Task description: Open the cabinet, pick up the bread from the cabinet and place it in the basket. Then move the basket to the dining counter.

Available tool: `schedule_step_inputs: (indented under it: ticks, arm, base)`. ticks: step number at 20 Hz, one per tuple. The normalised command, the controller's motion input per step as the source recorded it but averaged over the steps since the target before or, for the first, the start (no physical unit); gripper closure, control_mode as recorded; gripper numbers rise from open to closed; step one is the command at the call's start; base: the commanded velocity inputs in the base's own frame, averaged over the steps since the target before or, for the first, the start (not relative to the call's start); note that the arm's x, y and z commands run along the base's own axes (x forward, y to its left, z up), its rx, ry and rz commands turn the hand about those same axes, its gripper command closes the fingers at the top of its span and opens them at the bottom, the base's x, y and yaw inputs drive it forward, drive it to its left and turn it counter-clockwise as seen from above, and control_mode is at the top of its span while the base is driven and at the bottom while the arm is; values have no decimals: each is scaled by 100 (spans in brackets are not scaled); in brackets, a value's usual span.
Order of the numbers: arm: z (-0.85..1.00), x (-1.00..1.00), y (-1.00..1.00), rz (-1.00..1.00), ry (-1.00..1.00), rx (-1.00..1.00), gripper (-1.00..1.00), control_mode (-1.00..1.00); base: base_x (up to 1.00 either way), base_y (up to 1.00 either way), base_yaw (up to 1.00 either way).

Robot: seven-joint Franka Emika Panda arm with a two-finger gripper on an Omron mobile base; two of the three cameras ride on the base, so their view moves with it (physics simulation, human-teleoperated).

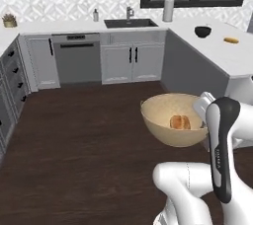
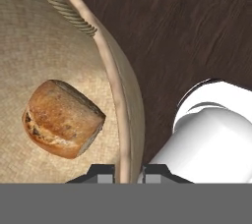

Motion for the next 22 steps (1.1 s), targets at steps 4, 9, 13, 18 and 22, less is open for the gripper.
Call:
schedule_step_inputs:
  ticks: [4,9,13,18,22]
  arm:
    - [0,0,0,0,0,0,100,100]
    - [0,0,0,0,0,0,100,100]
    - [0,0,0,0,0,0,100,100]
    - [0,0,0,0,0,0,100,100]
    - [0,0,0,0,0,0,100,100]
  base:
    - [100,24,-36]
    - [100,48,-48]
    - [100,59,-54]
    - [100,69,-56]
    - [100,74,-56]
